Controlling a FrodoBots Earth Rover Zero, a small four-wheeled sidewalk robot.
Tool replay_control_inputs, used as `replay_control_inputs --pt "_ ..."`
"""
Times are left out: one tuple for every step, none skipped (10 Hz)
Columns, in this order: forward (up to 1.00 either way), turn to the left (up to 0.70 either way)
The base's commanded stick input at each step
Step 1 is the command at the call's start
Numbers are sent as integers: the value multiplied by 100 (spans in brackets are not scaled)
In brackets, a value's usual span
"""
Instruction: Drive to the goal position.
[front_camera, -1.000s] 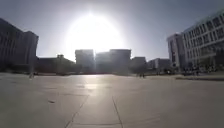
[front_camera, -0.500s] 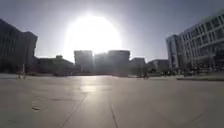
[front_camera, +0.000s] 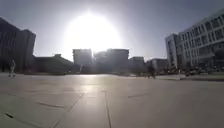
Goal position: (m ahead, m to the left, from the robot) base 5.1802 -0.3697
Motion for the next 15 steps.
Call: replay_control_inputs --pt "100 4" --pt "100 4" --pt "100 4" --pt "100 4" --pt "100 4" --pt "100 4" --pt "100 4" --pt "100 4" --pt "100 4" --pt "100 4" --pt "100 4" --pt "100 4" --pt "100 4" --pt "100 4" --pt "100 4"
